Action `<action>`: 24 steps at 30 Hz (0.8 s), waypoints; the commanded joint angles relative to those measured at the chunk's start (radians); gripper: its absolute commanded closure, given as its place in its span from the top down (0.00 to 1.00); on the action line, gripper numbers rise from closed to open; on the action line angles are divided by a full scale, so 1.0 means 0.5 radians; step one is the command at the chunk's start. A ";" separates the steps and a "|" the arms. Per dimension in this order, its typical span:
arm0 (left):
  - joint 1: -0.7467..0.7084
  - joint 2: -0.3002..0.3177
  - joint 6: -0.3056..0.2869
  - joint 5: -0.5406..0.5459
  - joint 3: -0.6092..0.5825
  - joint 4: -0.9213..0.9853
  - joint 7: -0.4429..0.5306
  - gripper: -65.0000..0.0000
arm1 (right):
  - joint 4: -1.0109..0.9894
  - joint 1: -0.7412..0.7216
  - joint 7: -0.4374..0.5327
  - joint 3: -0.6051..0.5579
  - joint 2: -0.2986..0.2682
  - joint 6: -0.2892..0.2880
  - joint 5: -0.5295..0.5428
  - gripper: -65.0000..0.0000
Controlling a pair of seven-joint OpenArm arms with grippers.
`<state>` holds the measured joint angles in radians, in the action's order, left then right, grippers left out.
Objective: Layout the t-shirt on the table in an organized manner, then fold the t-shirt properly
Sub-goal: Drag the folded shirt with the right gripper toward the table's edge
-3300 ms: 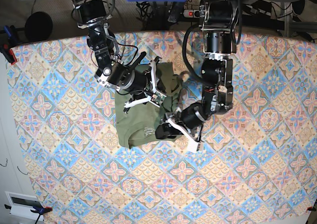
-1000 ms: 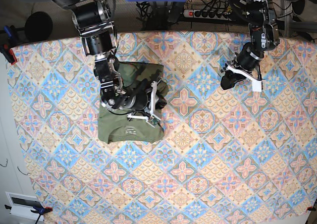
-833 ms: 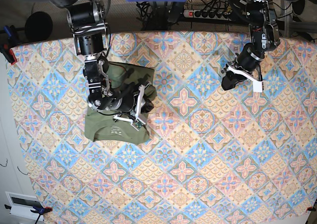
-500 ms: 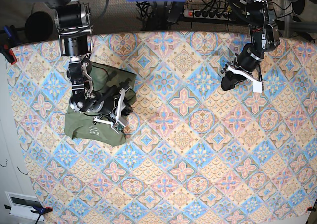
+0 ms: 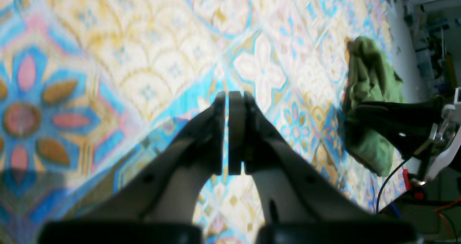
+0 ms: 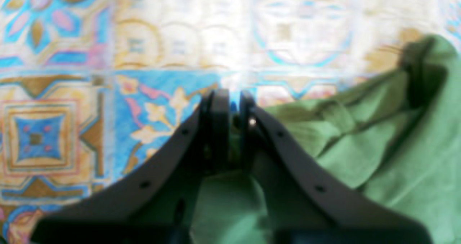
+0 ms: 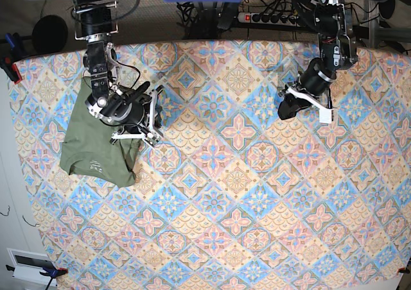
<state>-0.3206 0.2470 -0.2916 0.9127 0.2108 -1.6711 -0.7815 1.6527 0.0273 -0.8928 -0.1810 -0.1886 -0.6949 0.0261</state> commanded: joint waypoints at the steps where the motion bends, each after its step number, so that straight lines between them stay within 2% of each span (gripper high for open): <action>1: 0.005 0.011 -0.026 0.030 0.003 -0.035 0.030 0.00 | 0.010 0.005 0.029 0.005 -0.008 -0.007 0.017 0.08; 10: 0.026 0.011 -0.026 0.030 0.003 -0.035 0.027 0.00 | -0.312 0.011 0.099 0.032 -0.020 -0.007 0.014 0.08; 16: 0.023 0.011 -0.026 0.030 0.003 -0.035 0.027 0.00 | -0.303 0.085 0.087 0.247 -0.023 -0.007 0.011 0.08; 24: 0.032 0.011 -0.026 0.030 0.003 -0.035 0.027 0.00 | -0.278 0.162 0.099 0.284 -0.167 -0.007 0.011 0.08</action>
<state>-0.3111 0.2443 -0.2924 0.9131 0.2108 -1.6711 -0.7815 1.5158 0.0959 -0.7624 -0.0475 -0.2466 -0.7071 0.0940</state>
